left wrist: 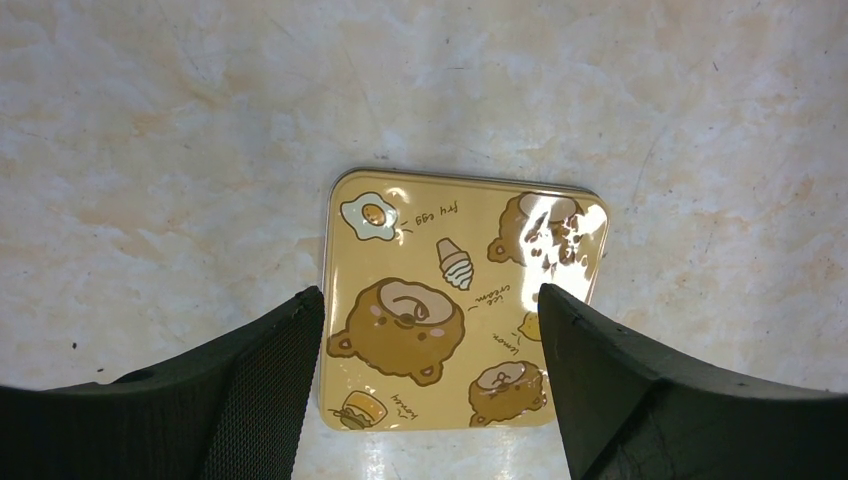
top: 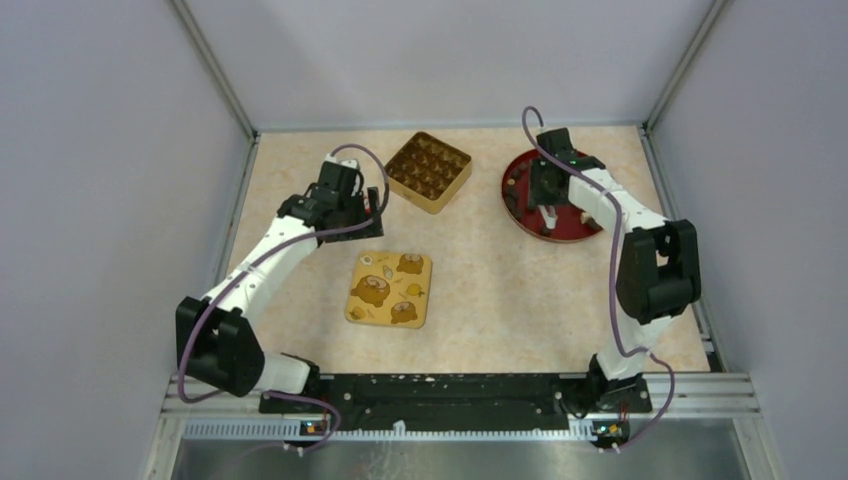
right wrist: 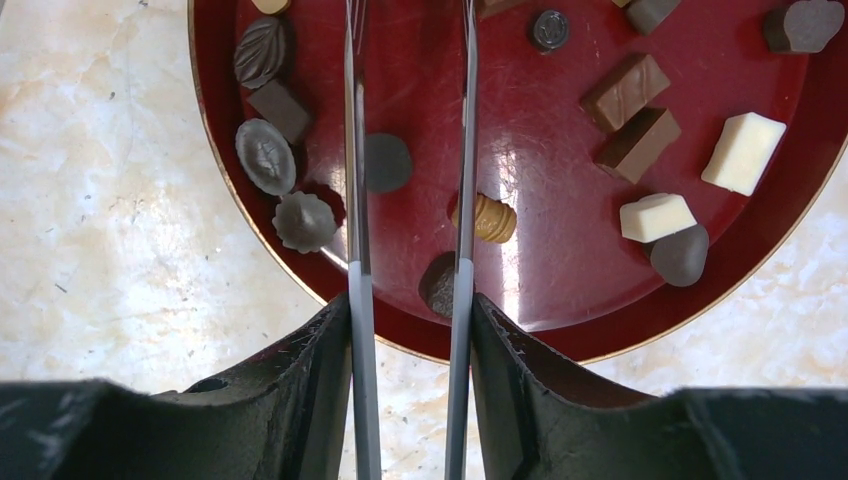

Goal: Pack the chocolate

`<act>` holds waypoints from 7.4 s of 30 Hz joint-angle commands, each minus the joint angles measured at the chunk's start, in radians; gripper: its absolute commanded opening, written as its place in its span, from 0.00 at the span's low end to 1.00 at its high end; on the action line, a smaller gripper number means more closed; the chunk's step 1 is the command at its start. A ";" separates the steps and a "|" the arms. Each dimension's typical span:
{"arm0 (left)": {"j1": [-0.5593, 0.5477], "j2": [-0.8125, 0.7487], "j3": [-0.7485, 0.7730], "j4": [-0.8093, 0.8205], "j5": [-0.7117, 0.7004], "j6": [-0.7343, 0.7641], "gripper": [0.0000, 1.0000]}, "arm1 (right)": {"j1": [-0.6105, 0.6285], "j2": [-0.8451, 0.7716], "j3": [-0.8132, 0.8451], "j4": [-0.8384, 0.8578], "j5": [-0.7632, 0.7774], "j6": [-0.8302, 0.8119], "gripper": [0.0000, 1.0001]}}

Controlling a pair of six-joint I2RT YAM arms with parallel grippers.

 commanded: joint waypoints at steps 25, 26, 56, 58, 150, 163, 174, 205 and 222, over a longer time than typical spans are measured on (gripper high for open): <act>0.014 0.295 0.259 0.060 0.235 -0.161 0.93 | -0.010 -0.068 0.034 0.056 -0.002 0.002 0.22; 0.017 0.317 0.277 0.073 0.215 -0.192 0.92 | -0.011 -0.076 0.027 0.057 -0.005 0.002 0.22; -0.017 0.730 0.512 0.229 -0.009 -0.639 0.63 | -0.010 -0.217 -0.083 0.040 -0.014 -0.013 0.22; -0.018 0.723 0.494 0.227 -0.015 -0.639 0.58 | -0.011 -0.218 -0.084 0.041 -0.015 -0.014 0.22; 0.165 0.058 0.026 0.079 0.198 -0.138 0.73 | 0.444 0.041 0.239 0.005 -0.133 -0.011 0.33; 0.165 0.068 0.027 0.080 0.209 -0.134 0.73 | 0.444 0.037 0.257 -0.005 -0.120 -0.011 0.37; 0.165 0.064 0.021 0.078 0.210 -0.134 0.73 | 0.445 0.026 0.260 -0.001 -0.114 -0.011 0.24; 0.166 0.099 0.064 0.090 0.258 -0.139 0.73 | 0.065 -0.473 -0.285 -0.026 0.000 -0.009 0.27; 0.167 0.131 0.055 0.101 0.295 -0.140 0.73 | 0.045 -0.483 -0.344 -0.047 0.097 0.027 0.42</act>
